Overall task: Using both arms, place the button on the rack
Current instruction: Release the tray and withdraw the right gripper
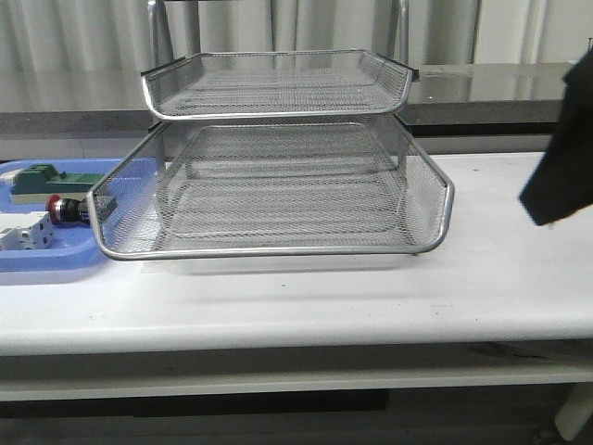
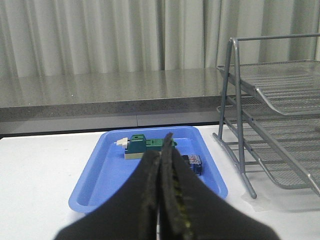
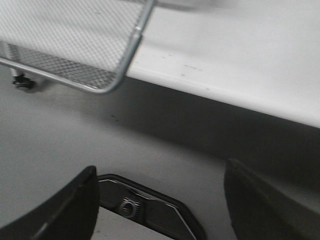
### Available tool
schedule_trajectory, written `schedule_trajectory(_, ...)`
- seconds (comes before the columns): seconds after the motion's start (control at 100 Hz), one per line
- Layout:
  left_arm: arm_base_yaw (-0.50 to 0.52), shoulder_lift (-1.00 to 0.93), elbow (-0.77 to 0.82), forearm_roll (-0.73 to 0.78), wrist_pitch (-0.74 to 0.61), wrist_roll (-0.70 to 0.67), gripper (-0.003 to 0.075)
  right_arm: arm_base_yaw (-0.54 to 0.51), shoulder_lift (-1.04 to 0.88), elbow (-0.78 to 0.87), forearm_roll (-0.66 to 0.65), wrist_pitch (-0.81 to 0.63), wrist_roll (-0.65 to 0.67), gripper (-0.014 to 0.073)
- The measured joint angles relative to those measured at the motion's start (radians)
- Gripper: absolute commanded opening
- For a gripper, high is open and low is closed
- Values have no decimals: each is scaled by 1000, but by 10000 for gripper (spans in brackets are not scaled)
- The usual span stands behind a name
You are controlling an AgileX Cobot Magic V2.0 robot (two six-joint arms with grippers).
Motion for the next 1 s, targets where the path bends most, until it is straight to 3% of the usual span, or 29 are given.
schedule_trajectory(0.22, 0, 0, 0, 0, 0, 0, -20, 0, -158, 0, -360, 130, 287, 530)
schedule_trajectory(0.5, 0, 0, 0, 0, 0, 0, -20, 0, -383, 0, -488, 279, 388, 505)
schedule_trajectory(0.77, 0, 0, 0, 0, 0, 0, -20, 0, -536, 0, -497, 327, 396, 246)
schedule_trajectory(1.0, 0, 0, 0, 0, 0, 0, -20, 0, -547, 0, -497, 334, 396, -50)
